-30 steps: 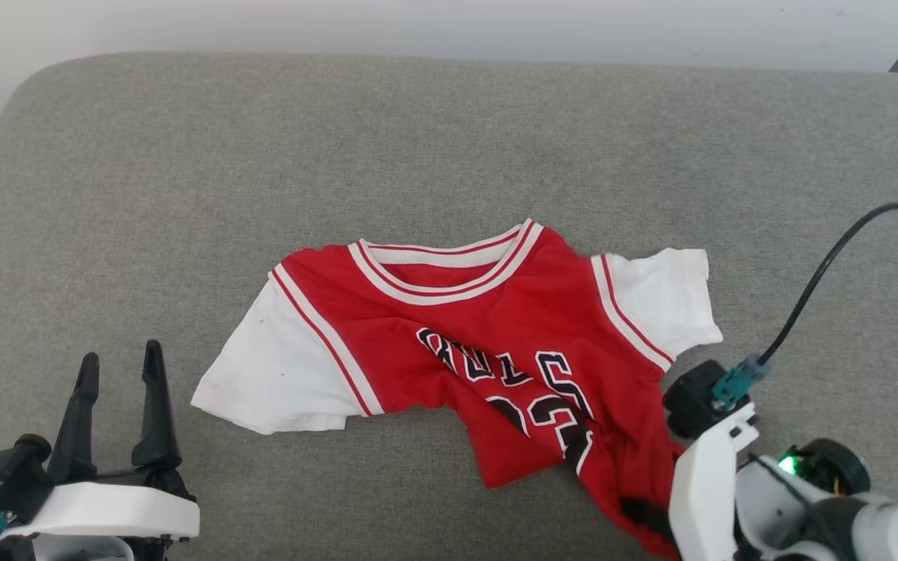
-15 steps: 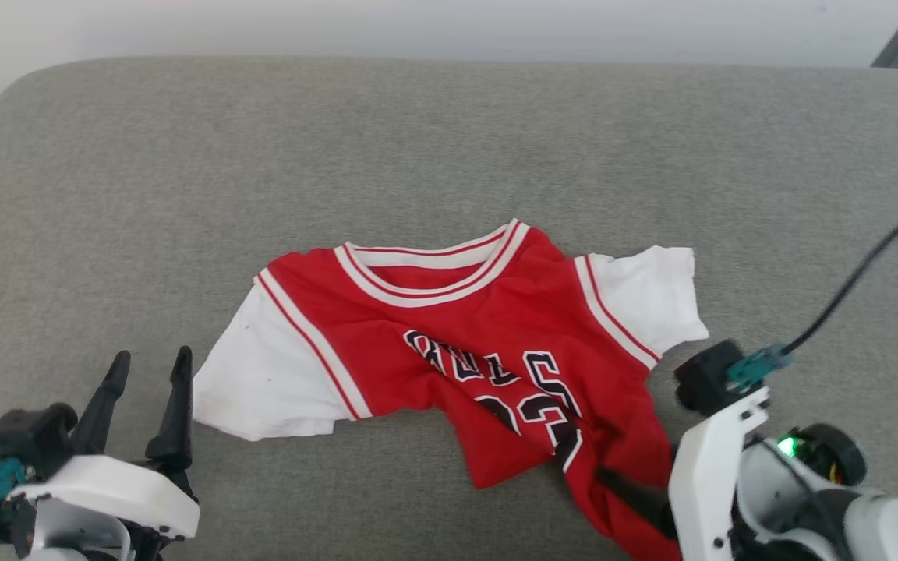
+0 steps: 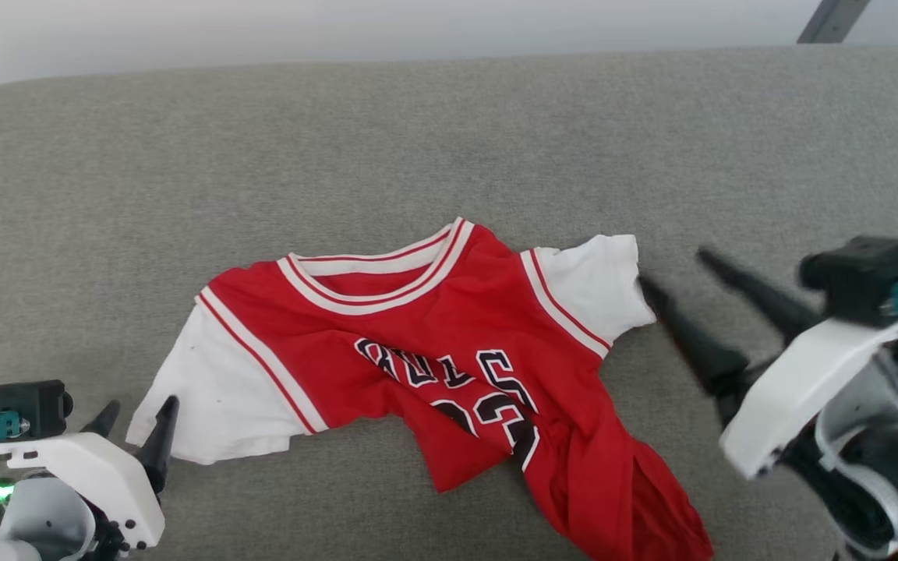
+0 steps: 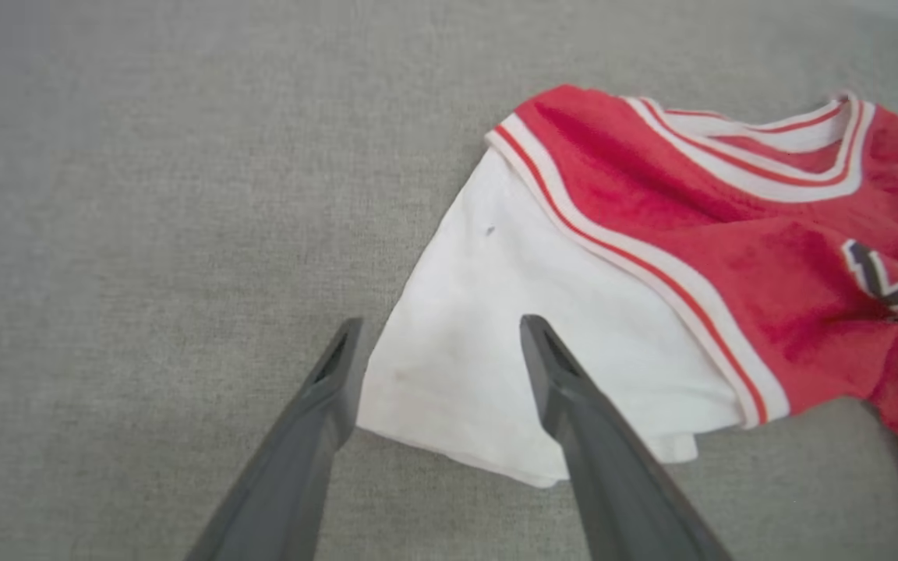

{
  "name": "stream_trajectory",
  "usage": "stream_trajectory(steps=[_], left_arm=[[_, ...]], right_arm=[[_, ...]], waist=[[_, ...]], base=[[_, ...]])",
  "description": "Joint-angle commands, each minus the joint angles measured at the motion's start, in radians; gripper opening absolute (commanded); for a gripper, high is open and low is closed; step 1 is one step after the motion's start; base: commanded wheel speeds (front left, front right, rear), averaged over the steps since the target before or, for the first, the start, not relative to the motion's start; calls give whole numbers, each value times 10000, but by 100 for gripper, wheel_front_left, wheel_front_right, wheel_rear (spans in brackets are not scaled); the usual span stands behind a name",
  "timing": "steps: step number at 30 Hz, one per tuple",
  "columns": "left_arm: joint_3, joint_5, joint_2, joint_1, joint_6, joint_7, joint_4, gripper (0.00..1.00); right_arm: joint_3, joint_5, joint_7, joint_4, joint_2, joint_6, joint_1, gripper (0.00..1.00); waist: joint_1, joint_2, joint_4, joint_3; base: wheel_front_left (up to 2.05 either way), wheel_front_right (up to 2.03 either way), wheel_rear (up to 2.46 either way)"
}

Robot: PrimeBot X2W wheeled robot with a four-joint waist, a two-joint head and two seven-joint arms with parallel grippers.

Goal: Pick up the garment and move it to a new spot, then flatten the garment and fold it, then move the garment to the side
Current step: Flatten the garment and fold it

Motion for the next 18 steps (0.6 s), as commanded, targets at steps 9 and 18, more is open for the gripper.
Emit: stream_trajectory(steps=[9, 18], left_arm=[[23, -308, 427, -420, 532, 1576, 383, 100], [-447, -922, 288, -1147, 608, 3453, 874, 100]], right_arm=[[-560, -1043, -2706, 957, 395, 1, -605, 100], [-342, -1071, -3013, 2310, 138, 1, -1054, 100]], waist=[[0, 0, -340, 508], [0, 0, -234, 816]], base=[[0, 0, 0], [0, 0, 0]])
